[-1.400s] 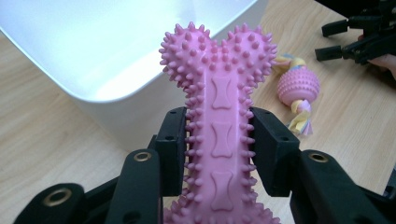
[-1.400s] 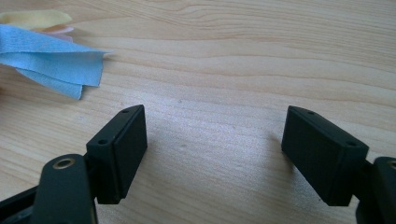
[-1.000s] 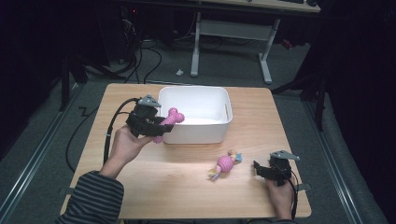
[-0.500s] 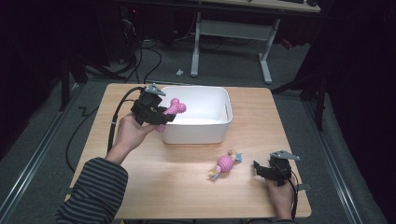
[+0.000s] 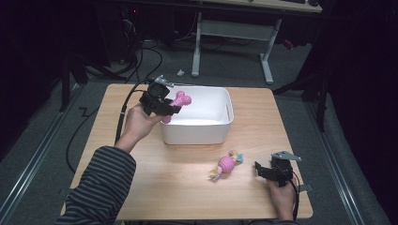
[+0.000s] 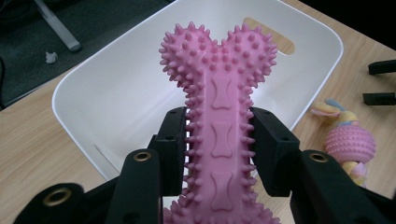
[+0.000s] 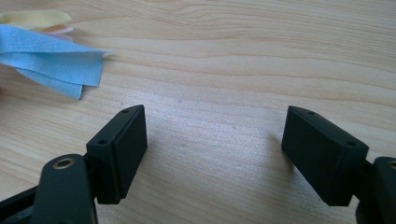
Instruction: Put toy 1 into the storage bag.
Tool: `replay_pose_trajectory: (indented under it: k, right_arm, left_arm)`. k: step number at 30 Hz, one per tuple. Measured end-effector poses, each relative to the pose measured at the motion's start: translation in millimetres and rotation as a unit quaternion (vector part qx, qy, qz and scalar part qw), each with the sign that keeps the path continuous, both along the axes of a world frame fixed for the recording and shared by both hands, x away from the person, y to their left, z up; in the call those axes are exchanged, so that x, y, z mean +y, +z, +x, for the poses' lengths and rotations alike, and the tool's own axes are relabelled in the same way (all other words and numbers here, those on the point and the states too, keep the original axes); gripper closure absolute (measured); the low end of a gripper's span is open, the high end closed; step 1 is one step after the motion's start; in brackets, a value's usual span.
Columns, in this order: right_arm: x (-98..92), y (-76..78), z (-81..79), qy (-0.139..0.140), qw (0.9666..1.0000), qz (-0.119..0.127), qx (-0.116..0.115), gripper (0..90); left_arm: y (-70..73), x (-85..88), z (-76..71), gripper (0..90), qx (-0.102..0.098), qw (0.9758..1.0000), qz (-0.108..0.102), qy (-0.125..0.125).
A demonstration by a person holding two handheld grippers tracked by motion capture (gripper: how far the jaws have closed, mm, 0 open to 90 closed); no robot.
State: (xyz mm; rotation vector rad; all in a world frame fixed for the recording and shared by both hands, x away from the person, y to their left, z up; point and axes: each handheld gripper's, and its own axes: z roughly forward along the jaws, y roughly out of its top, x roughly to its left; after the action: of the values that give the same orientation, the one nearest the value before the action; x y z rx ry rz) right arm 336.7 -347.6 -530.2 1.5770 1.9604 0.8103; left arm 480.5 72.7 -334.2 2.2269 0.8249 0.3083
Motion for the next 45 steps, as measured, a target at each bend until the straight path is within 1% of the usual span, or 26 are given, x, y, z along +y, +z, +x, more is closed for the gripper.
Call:
replay_pose_trajectory:
  k: [2, 3, 5, 7, 8, 11, 12, 20, 30, 35, 36, 39, 45]
  right_arm:
    - [0.0, 0.0, 0.0, 0.000, 1.0000, 0.000, 0.000, 22.5]
    - [0.0, 0.0, 0.0, 0.000, 1.0000, 0.000, 0.000, 22.5]
    - [0.0, 0.0, 0.0, 0.000, 1.0000, 0.000, 0.000, 22.5]
    - [0.0, 0.0, 0.0, 0.000, 1.0000, 0.000, 0.000, 22.6]
    - [0.0, 0.0, 0.0, 0.000, 1.0000, 0.000, 0.000, 22.5]
    - [0.0, 0.0, 0.0, 0.000, 1.0000, 0.000, 0.000, 22.5]
    - [0.0, 0.0, -0.1, 0.000, 1.0000, 0.000, 0.000, 22.5]
    - [-0.2, 0.0, 0.0, 0.001, 1.0000, -0.001, -0.001, 22.5]
    - [-0.3, 0.0, 0.0, 0.002, 1.0000, -0.001, -0.001, 22.5]
    - [-0.3, 0.0, -0.1, 0.002, 1.0000, -0.001, -0.001, 22.5]
    - [-0.3, 0.0, -0.1, 0.002, 1.0000, -0.001, -0.001, 22.5]
    - [-0.3, 0.0, -0.1, 0.001, 1.0000, -0.001, -0.001, 22.5]
    - [-0.3, 0.0, -0.1, 0.001, 1.0000, -0.001, -0.001, 22.5]
  left_arm:
    - [-4.0, -4.3, 5.2, 58.6, 0.005, 1.0000, 0.001, 0.000]
    - [-4.0, -4.3, 5.2, 58.5, 0.005, 1.0000, 0.001, 0.000]
    - [-8.0, -8.6, 10.4, 58.5, 0.009, 0.9999, 0.007, 0.000]
    - [-9.5, -10.2, 11.7, 58.5, 0.008, 0.9999, 0.007, 0.002]
    - [-12.0, -12.7, 14.4, 58.5, 0.011, 0.9999, 0.008, 0.001]
    - [-14.4, -14.7, 16.3, 58.5, 0.013, 0.9999, 0.010, 0.000]
    - [-18.0, -17.0, 18.8, 58.5, 0.014, 0.9998, 0.011, 0.002]
    - [-28.6, -21.2, 28.4, 58.5, 0.024, 0.9995, 0.019, 0.009]
    - [-37.6, -27.1, 34.1, 58.3, 0.033, 0.9992, 0.022, 0.008]
    - [-40.1, -29.3, 35.8, 58.3, 0.038, 0.9991, 0.019, 0.008]
    - [-41.8, -30.3, 36.7, 58.3, 0.041, 0.9989, 0.021, 0.008]
    - [-44.2, -32.1, 37.1, 58.2, 0.043, 0.9987, 0.027, 0.009]
    - [-46.3, -34.2, 37.7, 58.1, 0.046, 0.9985, 0.031, 0.006]
